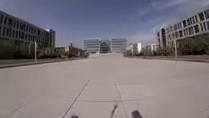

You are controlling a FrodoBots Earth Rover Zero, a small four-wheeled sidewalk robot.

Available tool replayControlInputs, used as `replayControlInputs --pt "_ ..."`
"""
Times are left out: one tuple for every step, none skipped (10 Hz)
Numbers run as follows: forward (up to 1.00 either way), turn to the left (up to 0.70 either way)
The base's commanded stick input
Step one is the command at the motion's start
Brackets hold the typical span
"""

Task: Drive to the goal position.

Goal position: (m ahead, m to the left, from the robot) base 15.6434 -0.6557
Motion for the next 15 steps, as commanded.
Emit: replayControlInputs --pt "0.7 0.0" --pt "0.7 0.0" --pt "0.7 0.0" --pt "0.7 0.0" --pt "0.7 0.0" --pt "0.7 0.0" --pt "0.7 0.0" --pt "0.7 0.0" --pt "0.7 0.0" --pt "0.7 0.0" --pt "0.7 0.0" --pt "0.7 0.0" --pt "0.7 0.0" --pt "0.7 0.0" --pt "0.7 0.0"
